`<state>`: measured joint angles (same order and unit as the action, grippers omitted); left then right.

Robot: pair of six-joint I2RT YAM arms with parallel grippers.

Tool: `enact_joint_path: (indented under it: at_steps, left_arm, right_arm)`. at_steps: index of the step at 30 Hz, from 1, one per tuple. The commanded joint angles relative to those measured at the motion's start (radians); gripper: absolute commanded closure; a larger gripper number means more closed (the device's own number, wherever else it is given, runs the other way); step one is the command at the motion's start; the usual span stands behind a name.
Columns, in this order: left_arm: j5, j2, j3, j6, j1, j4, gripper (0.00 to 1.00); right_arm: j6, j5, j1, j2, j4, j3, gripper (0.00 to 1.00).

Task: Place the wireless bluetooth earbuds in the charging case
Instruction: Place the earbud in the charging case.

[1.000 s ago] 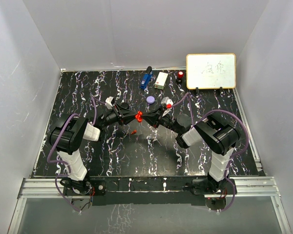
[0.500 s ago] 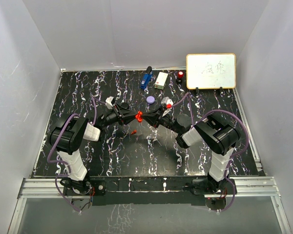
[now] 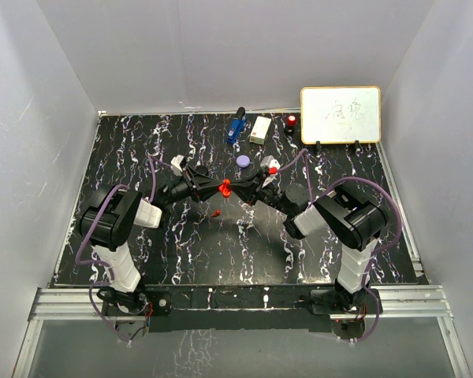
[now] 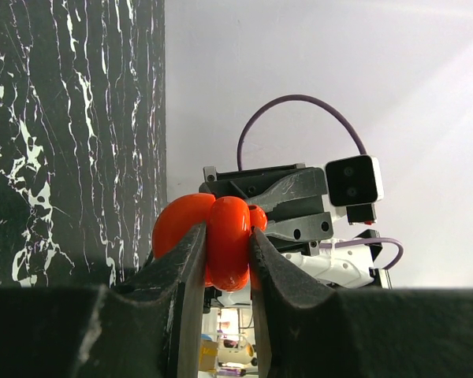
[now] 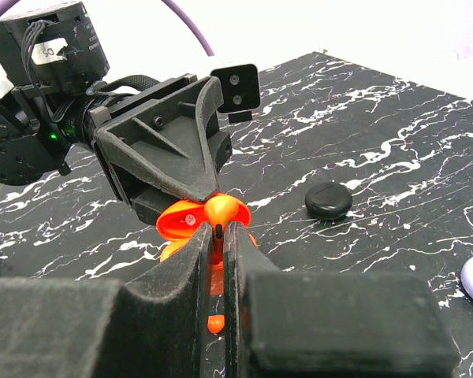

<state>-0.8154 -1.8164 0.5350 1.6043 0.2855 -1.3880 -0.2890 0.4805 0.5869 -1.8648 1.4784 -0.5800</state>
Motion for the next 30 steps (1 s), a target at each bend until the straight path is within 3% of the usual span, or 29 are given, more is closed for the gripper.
enact_joint_path:
  at_steps: [1, 21, 25, 30]
  left_arm:
    - [-0.02, 0.051, 0.005, 0.015, 0.006, -0.145, 1.0]
    - [0.002, 0.046, 0.015, 0.028, 0.006, -0.159, 1.0]
    - [0.001, 0.044, 0.018, 0.028, 0.007, -0.158, 1.0]
    - [0.002, 0.041, 0.021, 0.027, 0.006, -0.157, 1.0]
  right_arm:
    - [0.028, -0.012, -0.001, 0.014, 0.335, -0.015, 1.0]
    - [0.043, -0.02, -0.002, 0.036, 0.335, 0.025, 0.99]
    - [0.043, -0.024, -0.002, 0.039, 0.336, 0.026, 0.8]
    - [0.042, -0.039, -0.001, 0.047, 0.336, 0.031, 0.72]
